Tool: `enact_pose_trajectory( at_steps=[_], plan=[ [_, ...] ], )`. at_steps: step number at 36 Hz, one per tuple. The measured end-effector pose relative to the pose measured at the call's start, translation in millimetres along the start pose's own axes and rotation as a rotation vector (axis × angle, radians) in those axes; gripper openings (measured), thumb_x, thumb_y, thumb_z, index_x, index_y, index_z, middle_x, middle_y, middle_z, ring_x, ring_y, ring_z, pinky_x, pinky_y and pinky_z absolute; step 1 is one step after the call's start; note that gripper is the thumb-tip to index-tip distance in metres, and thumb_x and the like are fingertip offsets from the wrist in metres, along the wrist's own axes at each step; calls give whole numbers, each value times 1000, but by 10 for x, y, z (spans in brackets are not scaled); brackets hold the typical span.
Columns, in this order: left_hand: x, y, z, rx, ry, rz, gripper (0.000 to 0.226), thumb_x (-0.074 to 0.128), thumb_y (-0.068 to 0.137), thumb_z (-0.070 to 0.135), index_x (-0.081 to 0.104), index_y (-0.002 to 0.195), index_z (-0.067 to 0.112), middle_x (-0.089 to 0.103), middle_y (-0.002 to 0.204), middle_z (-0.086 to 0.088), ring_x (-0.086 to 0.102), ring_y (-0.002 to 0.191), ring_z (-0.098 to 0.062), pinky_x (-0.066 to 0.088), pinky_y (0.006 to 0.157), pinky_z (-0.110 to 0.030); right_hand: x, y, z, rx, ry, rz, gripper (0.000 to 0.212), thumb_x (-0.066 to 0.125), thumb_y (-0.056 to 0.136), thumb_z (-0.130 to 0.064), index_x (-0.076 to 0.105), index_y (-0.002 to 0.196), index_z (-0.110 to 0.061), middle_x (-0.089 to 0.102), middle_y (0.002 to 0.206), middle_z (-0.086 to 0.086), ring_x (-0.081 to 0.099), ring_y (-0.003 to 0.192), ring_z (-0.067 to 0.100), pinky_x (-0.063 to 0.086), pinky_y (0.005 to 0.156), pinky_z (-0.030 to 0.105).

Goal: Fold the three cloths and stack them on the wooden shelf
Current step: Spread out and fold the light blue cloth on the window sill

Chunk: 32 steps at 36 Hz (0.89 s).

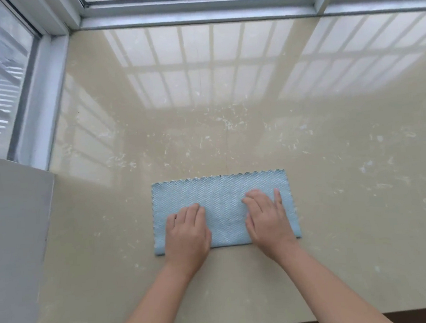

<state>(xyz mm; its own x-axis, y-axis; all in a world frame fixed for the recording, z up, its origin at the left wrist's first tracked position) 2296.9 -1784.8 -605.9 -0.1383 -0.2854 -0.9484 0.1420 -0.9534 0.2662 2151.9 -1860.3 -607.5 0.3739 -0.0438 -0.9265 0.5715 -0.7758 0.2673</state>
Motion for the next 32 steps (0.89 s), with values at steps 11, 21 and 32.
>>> enact_pose_trajectory(
  at_steps=[11,21,32],
  plan=[
    [168,594,121,78,-49,-152,37,35,73,16,65,93,9,68,87,-3,68,89,-21,51,83,-43,-1,-59,-199,52,-102,-47,20,40,69,-17,59,68,-12,51,64,4,50,56,25,26,61,33],
    [304,711,450,224,-213,-266,42,32,69,8,73,79,13,70,87,3,69,92,-17,56,73,-36,66,-185,-474,76,8,-111,18,41,68,-15,57,61,-12,50,58,2,48,50,22,22,57,30],
    [229,822,12,-49,-193,-111,43,36,74,10,68,101,2,64,119,-15,61,112,-32,48,85,-55,88,407,-183,161,78,42,24,41,72,-14,62,83,-8,56,80,8,41,76,22,32,65,32]
  ],
)
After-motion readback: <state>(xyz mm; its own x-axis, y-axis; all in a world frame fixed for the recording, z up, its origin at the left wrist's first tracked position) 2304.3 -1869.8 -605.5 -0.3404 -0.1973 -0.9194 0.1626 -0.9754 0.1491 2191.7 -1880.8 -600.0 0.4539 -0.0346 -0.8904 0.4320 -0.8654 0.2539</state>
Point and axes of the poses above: each hand's wrist, its own y-axis towards the middle knuckle, its own x-axis out of the palm, z = x × y, the point moved 5 cm from there along y, towards the middle knuckle
